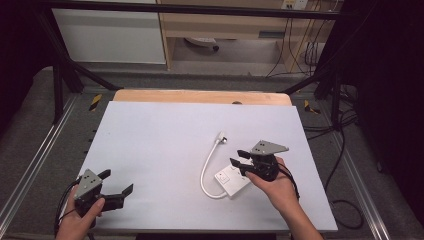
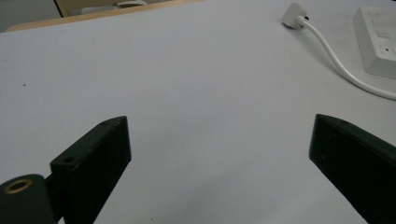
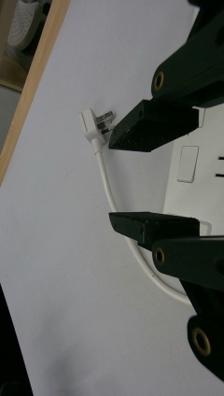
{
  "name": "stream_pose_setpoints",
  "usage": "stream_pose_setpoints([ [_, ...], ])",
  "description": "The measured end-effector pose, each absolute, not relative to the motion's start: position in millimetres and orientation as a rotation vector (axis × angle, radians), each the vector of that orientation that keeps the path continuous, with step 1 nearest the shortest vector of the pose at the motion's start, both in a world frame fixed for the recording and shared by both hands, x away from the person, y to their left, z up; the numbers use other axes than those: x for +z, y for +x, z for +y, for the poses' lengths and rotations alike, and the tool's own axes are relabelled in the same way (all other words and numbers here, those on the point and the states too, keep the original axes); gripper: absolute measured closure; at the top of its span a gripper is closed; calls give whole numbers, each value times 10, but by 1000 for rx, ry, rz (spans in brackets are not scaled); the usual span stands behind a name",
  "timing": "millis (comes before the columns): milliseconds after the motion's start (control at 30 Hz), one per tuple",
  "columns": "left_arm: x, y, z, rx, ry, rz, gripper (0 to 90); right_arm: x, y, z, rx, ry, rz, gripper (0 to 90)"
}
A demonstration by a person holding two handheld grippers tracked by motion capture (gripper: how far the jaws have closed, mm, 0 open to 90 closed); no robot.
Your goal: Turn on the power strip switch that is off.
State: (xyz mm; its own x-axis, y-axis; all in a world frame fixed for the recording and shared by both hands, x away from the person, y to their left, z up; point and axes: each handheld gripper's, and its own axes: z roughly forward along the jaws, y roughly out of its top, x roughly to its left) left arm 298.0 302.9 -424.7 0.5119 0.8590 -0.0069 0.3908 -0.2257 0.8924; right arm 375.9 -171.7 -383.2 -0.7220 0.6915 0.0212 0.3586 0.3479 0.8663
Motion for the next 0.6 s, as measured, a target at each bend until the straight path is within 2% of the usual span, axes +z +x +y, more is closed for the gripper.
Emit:
stream_pose_setpoints([
  [600,-4249,2982,3031,631,1829,1039,58,-3976,3816,-1648,1305,923,2291,745],
])
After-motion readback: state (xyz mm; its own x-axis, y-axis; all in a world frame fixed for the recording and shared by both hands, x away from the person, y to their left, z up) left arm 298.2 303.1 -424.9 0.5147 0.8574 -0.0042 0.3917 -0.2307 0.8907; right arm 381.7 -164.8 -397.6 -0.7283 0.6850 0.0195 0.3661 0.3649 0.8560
